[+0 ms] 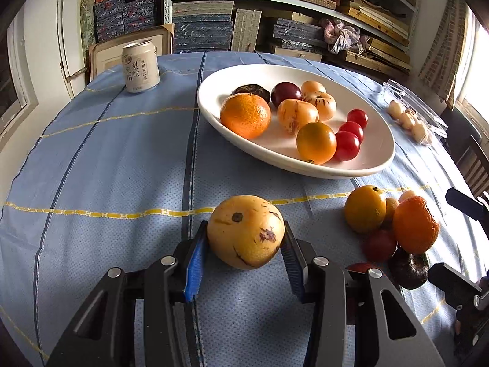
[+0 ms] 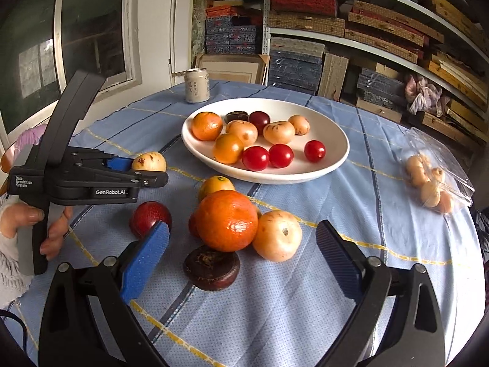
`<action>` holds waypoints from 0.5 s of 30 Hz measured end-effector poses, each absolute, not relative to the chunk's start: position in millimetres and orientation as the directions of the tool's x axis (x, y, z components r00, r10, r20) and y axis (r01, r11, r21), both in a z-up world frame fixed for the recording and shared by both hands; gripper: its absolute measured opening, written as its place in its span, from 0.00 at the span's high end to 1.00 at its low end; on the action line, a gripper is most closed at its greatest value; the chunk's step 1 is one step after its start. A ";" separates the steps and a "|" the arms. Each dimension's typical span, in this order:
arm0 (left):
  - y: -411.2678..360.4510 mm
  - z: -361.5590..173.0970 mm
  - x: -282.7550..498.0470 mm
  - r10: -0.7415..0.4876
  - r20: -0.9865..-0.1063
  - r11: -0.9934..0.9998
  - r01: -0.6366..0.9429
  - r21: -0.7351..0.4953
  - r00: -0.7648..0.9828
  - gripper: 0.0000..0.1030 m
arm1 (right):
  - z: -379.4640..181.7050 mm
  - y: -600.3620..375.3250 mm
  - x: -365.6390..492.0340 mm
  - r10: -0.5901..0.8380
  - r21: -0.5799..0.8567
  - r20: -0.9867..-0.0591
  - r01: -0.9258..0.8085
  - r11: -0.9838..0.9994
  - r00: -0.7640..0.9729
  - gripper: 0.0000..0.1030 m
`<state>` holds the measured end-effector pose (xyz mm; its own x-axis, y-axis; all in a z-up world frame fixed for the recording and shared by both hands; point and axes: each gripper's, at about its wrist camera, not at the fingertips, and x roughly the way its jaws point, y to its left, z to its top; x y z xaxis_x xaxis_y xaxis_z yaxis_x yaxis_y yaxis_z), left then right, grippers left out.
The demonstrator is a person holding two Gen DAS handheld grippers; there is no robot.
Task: Organize fruits
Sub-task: 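Move the open left tool toward a large speckled yellow quince, then grasp the quince with the left tool while the right tool grasps a large orange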
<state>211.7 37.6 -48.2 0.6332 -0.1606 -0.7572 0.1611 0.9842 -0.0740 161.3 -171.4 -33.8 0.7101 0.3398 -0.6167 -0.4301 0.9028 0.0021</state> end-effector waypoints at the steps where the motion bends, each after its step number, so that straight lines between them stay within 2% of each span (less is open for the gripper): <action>1: 37.5 -48.2 211.8 -0.161 -0.758 0.984 0.162 -0.074 0.633 0.55 | -32.8 -172.1 162.0 0.351 0.013 -0.609 -0.434 0.901 0.711 0.17; 6: 35.9 -48.8 212.3 -0.158 -0.760 0.984 0.164 -0.069 0.630 0.55 | -35.3 -171.2 169.4 0.399 0.079 -0.630 -0.457 0.886 0.666 0.32; 15: 33.9 -49.2 211.8 -0.155 -0.761 0.984 0.164 -0.065 0.630 0.55 | -38.3 -167.5 172.2 0.428 0.110 -0.639 -0.475 0.873 0.639 0.47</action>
